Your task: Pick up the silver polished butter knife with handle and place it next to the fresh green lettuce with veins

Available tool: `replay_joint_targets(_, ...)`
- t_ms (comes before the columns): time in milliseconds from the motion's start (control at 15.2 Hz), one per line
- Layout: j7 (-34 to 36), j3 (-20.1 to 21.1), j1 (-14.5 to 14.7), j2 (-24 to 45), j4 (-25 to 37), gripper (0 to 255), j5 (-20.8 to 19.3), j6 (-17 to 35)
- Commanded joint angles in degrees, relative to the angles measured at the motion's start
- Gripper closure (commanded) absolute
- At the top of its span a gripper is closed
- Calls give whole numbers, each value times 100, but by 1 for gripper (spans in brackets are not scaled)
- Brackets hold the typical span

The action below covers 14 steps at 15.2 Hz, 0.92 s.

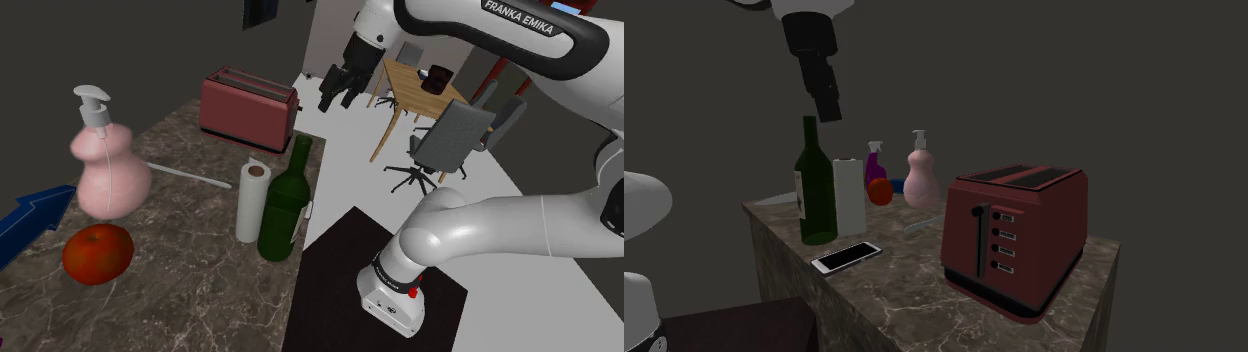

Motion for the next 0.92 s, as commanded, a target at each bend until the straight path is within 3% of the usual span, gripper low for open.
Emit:
replay_joint_targets(0,0,0,0,0,0,0,0,0)
replay_joint_targets(858,-529,577,387,2670,816,0,-102,1360)
